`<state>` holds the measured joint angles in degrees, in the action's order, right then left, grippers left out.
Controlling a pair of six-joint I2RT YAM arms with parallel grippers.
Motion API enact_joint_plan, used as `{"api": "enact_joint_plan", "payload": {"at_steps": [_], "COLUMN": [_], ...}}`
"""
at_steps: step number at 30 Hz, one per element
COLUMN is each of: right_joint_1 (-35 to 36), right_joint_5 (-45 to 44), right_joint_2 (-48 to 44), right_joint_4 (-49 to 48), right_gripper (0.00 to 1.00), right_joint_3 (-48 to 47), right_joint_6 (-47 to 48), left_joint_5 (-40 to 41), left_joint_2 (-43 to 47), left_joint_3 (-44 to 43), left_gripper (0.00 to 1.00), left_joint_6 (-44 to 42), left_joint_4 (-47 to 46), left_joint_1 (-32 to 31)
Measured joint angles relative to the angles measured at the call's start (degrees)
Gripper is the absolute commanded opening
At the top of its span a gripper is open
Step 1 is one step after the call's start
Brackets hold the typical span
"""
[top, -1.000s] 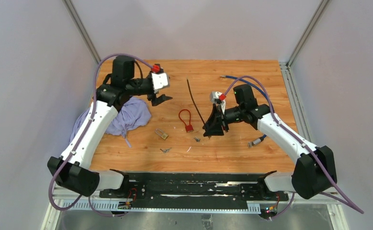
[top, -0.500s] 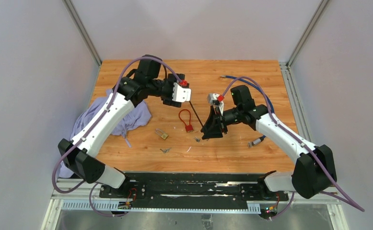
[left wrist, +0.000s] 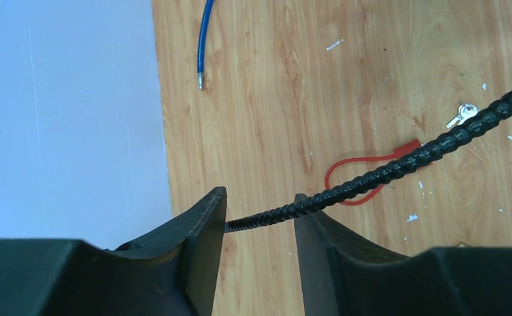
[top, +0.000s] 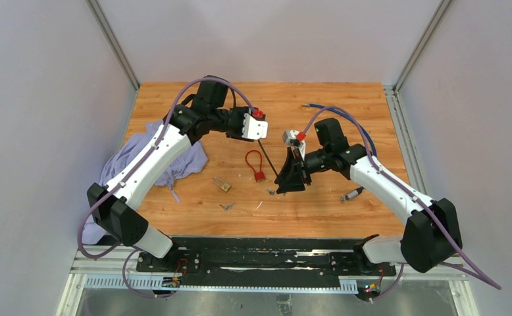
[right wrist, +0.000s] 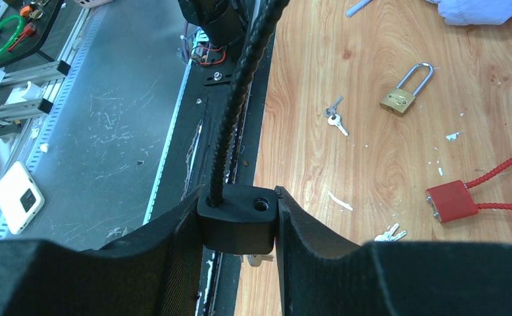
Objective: Lock with the key
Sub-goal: Lock the lock.
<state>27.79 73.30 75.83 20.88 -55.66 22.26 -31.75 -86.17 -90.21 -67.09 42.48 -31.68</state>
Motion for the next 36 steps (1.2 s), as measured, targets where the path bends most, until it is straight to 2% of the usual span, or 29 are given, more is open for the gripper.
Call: {"api": "enact_joint_plan", "payload": {"at_steps": [3, 7, 10, 14, 17, 21, 24, 29, 32, 36], "right_joint_1": [0.00, 0.00, 0.00, 0.00, 0.00, 0.00, 0.00, -0.02, -0.02, -0.02], "right_joint_5": [-0.02, -0.28, -0.46, -0.72, -1.55, -3.78, -4.76, -5.57, -5.92, -7.30], "right_joint_2": [0.26, 0.57, 0.70, 0.70, 0.70, -0.24, -1.57, -2.86, -2.89, -2.82], "right_joint_4": [0.07, 0.28, 0.44, 0.44, 0.46, 0.61, 1.20, 1.99, 2.29, 2.69], "right_gripper": [0.01, 0.01, 0.01, 0.01, 0.01, 0.01, 0.01, 0.01, 0.01, 0.01], "right_joint_3": [0.00, 0.00, 0.00, 0.00, 0.00, 0.15, 0.22, 0.24, 0.35, 0.35], "right_joint_6": [0.20, 0.61, 0.92, 1.29, 2.34, 6.45, 10.62, 16.41, 18.29, 19.15], "left_joint_5": [-0.09, -0.17, -0.28, -1.27, -3.21, -7.69, -13.94, -23.69, -26.88, -29.57], "left_joint_2": [-0.37, -0.57, -0.57, -0.57, -0.57, 0.09, 1.16, 2.86, 3.26, 3.32], "left_joint_3": [0.00, 0.00, 0.00, 0.00, 0.13, 2.29, 6.19, 15.28, 19.10, 20.72], "left_gripper": [0.43, 0.33, 0.22, 0.01, 0.00, 0.00, 0.00, 0.00, 0.00, 0.00], "left_joint_6": [0.42, 1.20, 1.75, 3.06, 5.88, 13.92, 23.54, 42.03, 49.03, 54.27], "left_joint_4": [-0.44, -0.46, -0.59, -0.85, -1.51, -6.10, -12.59, -29.83, -36.85, -41.51], "left_joint_1": [-0.02, -0.02, -0.02, -0.02, -0.04, -0.04, -0.07, -0.52, -2.03, -4.66]}}
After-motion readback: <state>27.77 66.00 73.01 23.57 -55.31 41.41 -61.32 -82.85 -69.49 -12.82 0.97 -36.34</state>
